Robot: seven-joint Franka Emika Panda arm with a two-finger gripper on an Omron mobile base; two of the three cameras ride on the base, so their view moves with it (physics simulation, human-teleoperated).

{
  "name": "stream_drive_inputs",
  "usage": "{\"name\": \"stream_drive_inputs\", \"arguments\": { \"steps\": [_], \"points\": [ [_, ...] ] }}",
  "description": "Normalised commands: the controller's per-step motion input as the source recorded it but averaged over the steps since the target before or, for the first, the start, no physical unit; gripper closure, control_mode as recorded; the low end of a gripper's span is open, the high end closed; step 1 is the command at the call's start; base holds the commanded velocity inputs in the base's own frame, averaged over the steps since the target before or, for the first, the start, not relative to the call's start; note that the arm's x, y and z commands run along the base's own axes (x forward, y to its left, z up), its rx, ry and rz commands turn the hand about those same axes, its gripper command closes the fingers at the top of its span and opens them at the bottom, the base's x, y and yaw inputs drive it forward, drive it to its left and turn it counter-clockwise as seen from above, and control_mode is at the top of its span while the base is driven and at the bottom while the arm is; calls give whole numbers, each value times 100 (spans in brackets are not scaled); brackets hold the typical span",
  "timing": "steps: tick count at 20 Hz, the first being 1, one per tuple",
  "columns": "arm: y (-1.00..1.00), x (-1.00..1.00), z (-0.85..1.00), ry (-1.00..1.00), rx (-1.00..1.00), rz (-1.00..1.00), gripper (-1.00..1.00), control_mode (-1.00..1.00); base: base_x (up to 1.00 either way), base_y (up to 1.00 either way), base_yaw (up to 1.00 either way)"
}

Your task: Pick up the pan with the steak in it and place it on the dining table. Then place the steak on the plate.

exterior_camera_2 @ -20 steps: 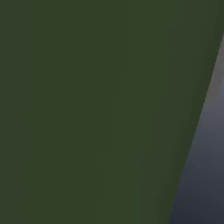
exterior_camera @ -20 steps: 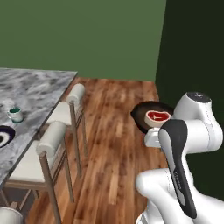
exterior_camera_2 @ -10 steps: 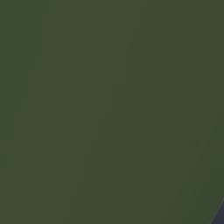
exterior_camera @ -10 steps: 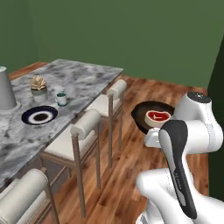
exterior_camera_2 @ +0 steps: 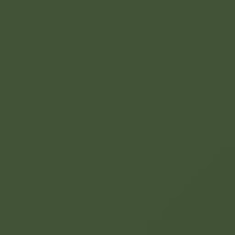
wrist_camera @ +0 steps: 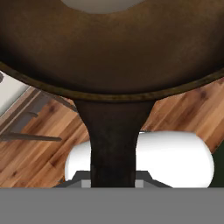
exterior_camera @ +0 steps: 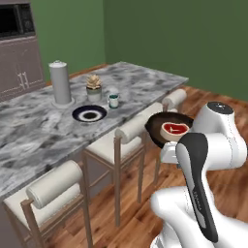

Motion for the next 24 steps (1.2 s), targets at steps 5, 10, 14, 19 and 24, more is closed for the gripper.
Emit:
{"name": "stream_drive_inputs", "arguments": {
  "steps": [5,10,14,19,24],
  "points": [
    [0,0,0,0,0,0,100,100,0,0,50],
    [0,0,0,0,0,0,100,100,0,0,50],
    [0,0,0,0,0,0,100,100,0,0,50],
    [0,0,0,0,0,0,100,100,0,0,50],
    [0,0,0,0,0,0,100,100,-1,0,50]
  ]
}}
